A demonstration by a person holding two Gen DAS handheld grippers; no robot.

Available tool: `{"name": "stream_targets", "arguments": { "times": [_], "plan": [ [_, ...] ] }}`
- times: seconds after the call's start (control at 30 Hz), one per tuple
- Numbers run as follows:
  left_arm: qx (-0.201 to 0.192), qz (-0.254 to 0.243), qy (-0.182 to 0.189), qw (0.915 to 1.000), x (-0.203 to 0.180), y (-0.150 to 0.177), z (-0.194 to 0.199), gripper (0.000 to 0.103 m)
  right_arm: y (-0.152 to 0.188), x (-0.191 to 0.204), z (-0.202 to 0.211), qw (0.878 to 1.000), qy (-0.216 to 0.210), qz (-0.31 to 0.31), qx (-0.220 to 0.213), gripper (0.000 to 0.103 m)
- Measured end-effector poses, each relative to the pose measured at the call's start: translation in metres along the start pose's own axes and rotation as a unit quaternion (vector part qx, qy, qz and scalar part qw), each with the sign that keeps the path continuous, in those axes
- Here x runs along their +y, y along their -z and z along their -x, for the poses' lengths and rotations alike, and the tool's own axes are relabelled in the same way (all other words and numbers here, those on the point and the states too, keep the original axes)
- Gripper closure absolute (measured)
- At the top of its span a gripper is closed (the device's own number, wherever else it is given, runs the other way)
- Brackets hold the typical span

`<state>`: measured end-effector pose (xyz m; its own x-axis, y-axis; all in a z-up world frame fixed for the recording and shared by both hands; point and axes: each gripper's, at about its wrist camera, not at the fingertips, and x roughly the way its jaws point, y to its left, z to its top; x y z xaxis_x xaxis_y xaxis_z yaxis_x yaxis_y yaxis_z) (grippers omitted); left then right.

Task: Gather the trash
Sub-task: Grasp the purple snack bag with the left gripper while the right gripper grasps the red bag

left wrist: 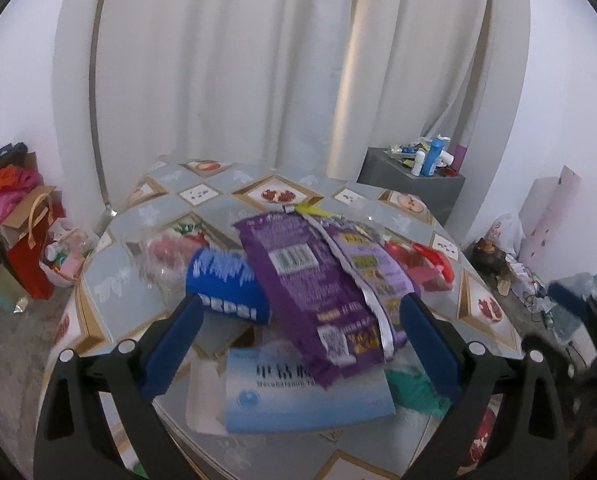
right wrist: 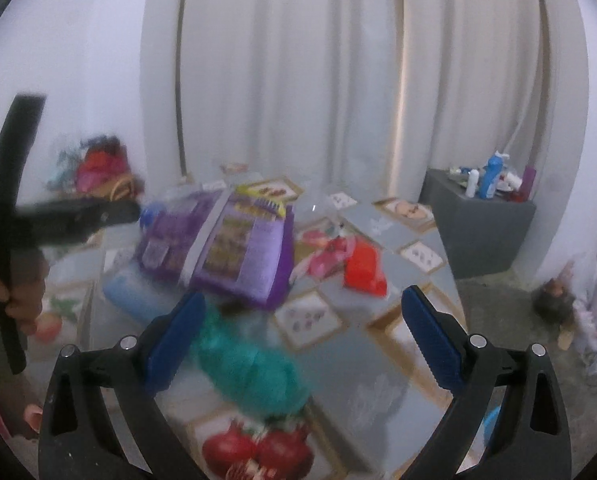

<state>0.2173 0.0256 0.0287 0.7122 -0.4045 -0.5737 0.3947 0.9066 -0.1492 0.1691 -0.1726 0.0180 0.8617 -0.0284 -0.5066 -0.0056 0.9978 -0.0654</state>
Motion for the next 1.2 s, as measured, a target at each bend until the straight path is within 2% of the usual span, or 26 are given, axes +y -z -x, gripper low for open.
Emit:
{"name": "stream_targets", "arguments": {
  "times": [0.2,0.37,0.6,0.9,1.1,1.2],
  "plan": [
    [-0.004,-0.017,-0.006,0.9998,0.005,-0.017,-0.011,0.013,-0.026,-0.018,-0.043,1.0,0.003,0.003,0.014,0.012],
    [0.023,-0.01,0.017,0.9995,0.01,-0.024,-0.028,0.022,-0.028,-0.035,-0.076,0.999,0.004,-0.004,0.046,0.016],
    [0.061,0.003,0.02,0.9979,0.013,-0.028,-0.052,0.029,-0.024,-0.048,-0.115,0.997,0.011,0.009,0.082,0.02],
    [0.101,0.024,0.033,0.994,0.016,-0.026,-0.075,0.037,-0.016,-0.06,-0.141,0.993,0.011,-0.005,0.114,0.027],
    [0.12,0.031,0.024,0.992,0.019,-0.024,-0.086,0.044,-0.012,-0.061,-0.149,0.992,0.008,-0.007,0.124,0.03],
    [0.12,0.015,0.014,0.9926,0.015,-0.023,-0.086,0.044,-0.011,-0.061,-0.152,0.992,0.008,-0.004,0.127,0.032]
  ]
}}
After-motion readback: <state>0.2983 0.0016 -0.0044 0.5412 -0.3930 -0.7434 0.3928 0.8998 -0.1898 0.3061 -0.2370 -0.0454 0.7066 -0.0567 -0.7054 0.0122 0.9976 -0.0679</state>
